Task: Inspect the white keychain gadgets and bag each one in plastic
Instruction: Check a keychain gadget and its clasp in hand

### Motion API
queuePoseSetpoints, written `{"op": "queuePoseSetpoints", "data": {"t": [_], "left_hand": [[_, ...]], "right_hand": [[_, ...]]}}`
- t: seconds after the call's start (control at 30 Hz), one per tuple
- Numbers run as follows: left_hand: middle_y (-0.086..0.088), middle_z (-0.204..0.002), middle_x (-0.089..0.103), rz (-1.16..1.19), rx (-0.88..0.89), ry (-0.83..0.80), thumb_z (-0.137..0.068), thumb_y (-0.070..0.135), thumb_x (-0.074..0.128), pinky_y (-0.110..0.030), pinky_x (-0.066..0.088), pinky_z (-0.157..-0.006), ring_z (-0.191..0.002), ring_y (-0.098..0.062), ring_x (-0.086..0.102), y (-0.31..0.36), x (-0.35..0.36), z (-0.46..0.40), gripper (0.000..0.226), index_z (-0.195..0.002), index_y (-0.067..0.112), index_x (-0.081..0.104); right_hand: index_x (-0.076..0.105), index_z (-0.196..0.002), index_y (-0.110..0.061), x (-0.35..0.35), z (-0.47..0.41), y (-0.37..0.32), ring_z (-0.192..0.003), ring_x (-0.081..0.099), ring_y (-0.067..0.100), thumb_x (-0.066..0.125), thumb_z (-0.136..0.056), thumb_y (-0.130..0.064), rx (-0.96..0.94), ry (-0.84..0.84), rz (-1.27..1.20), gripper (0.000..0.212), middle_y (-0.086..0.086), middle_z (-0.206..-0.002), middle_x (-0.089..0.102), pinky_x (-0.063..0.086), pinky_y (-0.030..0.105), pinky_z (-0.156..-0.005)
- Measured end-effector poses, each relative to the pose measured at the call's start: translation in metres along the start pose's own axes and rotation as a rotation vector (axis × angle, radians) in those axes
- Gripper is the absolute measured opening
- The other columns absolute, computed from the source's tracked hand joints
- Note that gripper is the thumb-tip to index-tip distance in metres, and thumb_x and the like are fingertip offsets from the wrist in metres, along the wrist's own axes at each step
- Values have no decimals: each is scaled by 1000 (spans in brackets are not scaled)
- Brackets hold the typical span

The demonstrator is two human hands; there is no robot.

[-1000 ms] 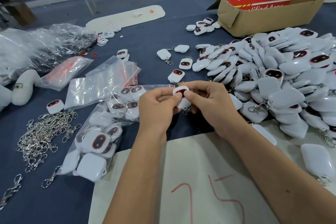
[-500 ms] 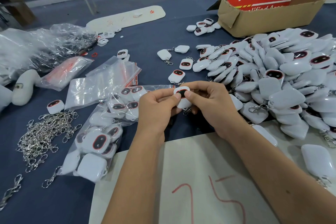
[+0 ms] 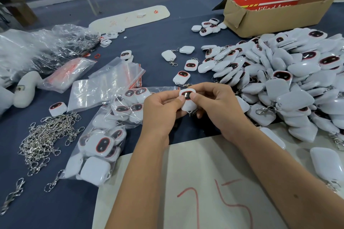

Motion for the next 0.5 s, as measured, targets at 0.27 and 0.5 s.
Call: {"op": "queuePoseSetpoints", "data": {"t": [0.27, 0.5], "left_hand": [[-9, -91, 80, 65, -37, -62, -102, 3, 55, -22, 60, -68, -81, -15, 78, 2, 3, 4, 27, -93, 10, 80], [-12, -92, 80, 57, -34, -89, -102, -2, 53, -22, 60, -69, -83, -16, 78, 2, 4, 4, 30, -94, 9, 79]], "right_hand": [[67, -86, 8, -4, -4, 2, -45, 39, 13, 66, -94, -5, 134, 4, -173, 15, 4, -56, 55, 33, 23, -40], [69, -78, -3, -2, -4, 0, -43, 36, 9, 71, -74, -19, 149, -15, -266, 16, 1, -55, 55, 29, 20, -38]]}}
Point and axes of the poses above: each hand's wrist, its own z-axis away from the middle knuckle, its own x-axis out of the palm, y = z × x, the point moved 2 cm from there along -z, towards the middle knuckle
